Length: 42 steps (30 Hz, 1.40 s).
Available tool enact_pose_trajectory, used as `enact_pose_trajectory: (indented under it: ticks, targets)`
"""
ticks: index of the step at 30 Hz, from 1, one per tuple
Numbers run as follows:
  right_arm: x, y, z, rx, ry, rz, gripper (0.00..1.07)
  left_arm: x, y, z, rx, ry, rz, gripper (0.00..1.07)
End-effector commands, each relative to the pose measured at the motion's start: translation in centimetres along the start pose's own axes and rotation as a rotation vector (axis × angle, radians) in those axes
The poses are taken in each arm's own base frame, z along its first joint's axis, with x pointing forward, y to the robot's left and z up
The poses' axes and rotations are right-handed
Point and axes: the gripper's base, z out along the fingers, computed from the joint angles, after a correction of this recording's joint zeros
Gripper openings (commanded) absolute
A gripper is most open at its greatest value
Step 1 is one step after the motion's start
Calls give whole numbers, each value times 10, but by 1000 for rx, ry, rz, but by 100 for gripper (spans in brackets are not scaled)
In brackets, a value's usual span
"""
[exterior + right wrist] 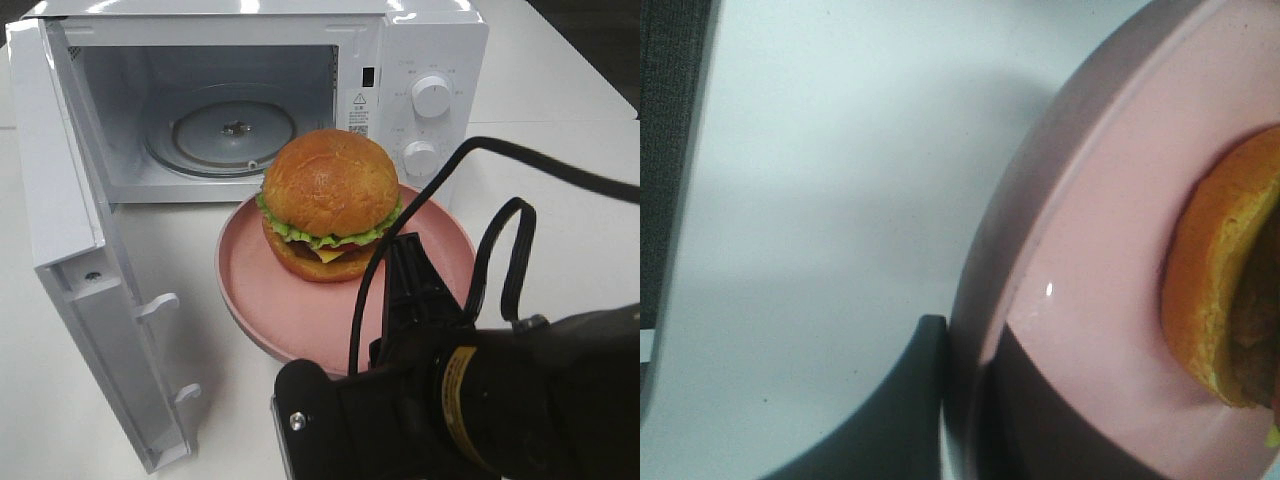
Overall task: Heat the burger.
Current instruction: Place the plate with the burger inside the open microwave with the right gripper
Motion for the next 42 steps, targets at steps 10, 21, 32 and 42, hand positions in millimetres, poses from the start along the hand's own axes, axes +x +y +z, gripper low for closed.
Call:
enact_pose_trajectory:
  ticks: [10, 21, 32, 42]
  targets:
    - [16, -29, 19, 5, -105, -156, 2, 2, -1, -1, 8, -16, -2, 100]
    - [44, -48, 35, -32, -158, -228, 2, 2, -1, -1, 8, -16, -2, 100]
    - [69, -57, 44, -73, -178, -274, 2, 2, -1, -1, 8, -16, -2, 100]
    - [77, -68, 47, -10, -260, -283, 2, 2, -1, -1, 8, -16, -2, 100]
